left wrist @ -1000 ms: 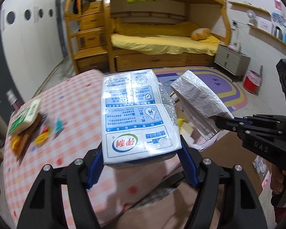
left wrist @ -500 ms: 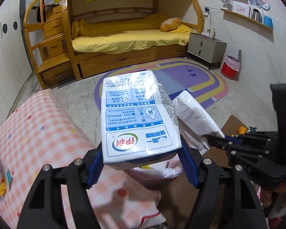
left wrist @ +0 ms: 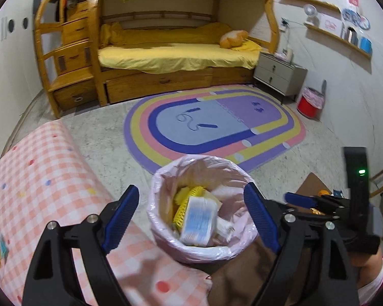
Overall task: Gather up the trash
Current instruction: 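Carry the carton and paper packet to the wastebasket and release both, then return to the table and grasp the green medicine box with the right gripper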
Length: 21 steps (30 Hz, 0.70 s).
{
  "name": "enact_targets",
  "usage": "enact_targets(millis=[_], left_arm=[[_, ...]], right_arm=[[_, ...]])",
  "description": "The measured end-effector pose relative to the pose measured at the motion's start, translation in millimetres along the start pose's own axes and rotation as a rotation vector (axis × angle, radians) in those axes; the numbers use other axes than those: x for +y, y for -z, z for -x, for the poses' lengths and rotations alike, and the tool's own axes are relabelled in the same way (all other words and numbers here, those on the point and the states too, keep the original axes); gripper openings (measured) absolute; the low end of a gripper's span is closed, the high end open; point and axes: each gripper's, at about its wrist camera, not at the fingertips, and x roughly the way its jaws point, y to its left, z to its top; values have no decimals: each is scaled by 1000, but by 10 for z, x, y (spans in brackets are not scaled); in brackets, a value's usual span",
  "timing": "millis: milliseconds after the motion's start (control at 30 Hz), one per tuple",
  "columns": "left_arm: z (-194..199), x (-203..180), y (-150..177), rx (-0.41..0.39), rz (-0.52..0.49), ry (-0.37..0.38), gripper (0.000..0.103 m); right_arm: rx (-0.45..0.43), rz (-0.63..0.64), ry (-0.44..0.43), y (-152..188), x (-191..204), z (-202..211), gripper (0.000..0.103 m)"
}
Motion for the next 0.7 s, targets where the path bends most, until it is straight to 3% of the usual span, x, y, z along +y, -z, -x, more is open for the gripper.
enact_targets(millis=[333, 533, 700], left_arm=[[684, 432, 276, -27, 108, -123, 82], [1198, 761, 522, -48, 133, -278, 82], [1595, 1194, 831, -49, 214, -384, 82]], right_arm=[[-79, 104, -90, 73, 498, 585, 48], [-82, 225, -163, 93, 1122, 765, 48], [-66, 339, -232, 194, 1720, 804, 50]])
